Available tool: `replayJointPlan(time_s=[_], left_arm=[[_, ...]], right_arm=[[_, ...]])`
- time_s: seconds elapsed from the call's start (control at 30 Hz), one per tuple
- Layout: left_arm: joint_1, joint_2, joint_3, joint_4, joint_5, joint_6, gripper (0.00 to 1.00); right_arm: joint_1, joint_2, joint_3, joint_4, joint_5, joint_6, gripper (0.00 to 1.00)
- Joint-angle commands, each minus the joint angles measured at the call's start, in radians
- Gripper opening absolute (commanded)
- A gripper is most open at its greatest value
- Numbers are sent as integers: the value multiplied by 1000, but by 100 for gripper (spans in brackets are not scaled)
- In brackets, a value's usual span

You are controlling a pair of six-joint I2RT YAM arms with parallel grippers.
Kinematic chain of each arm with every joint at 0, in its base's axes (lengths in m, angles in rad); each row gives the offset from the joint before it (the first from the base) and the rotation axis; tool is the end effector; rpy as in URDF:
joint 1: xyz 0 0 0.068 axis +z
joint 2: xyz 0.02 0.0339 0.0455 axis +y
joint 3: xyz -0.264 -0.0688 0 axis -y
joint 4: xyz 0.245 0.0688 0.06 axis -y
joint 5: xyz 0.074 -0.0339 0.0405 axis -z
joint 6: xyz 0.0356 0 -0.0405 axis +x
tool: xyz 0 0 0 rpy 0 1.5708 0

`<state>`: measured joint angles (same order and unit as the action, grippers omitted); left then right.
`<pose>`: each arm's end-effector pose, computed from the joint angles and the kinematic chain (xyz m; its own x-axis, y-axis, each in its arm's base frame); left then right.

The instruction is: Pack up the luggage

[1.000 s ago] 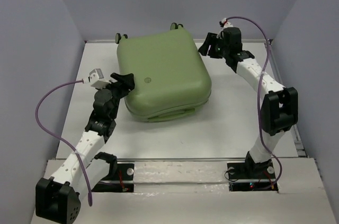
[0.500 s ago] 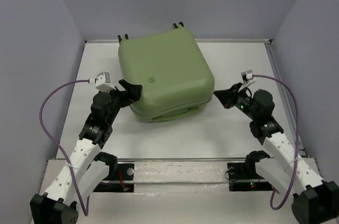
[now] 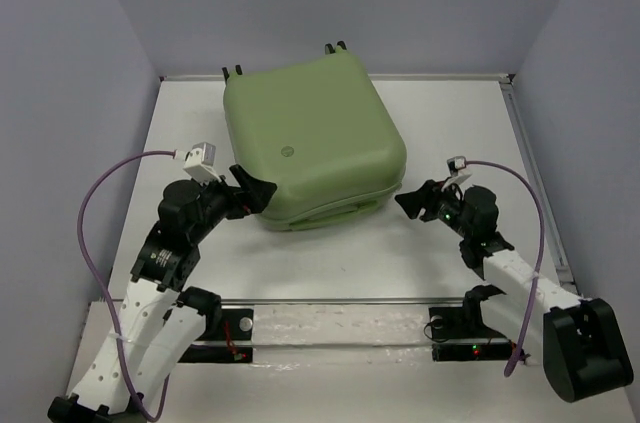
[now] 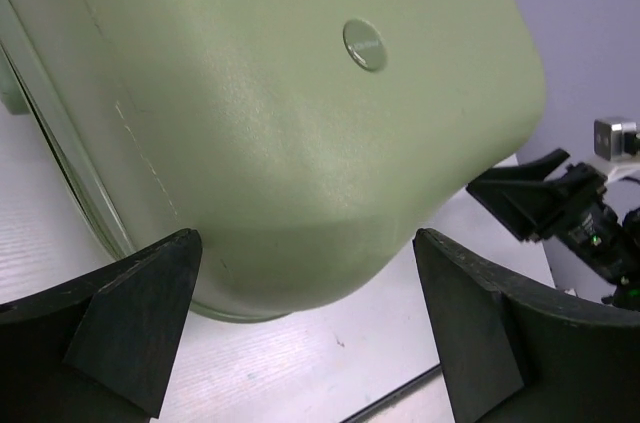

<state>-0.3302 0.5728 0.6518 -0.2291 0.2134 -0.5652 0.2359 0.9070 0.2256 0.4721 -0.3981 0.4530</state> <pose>0.1349 -0.0542 0.3195 -0.3953 -0.4178 -0.8180 0.3591 0.7494 -0.5563 0.1814 0.0578 0.1915 -0.4373 0.3098 -0.8443 -0.4368 0.7474 0.5005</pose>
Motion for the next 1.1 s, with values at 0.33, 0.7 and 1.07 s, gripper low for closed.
replayJointPlan(time_s=[0.33,0.7,1.07], left_arm=[[-7,7,100,-217,14,84,99],[-7,33,48,-95,53,42,99],[-7,105,25,51,53,28,99]], right_arm=[[-86,389,207,237,-264,-229,53],[-86,484,198,405,-338,-183,30],[-86,535,215,425,-381,-140,37]])
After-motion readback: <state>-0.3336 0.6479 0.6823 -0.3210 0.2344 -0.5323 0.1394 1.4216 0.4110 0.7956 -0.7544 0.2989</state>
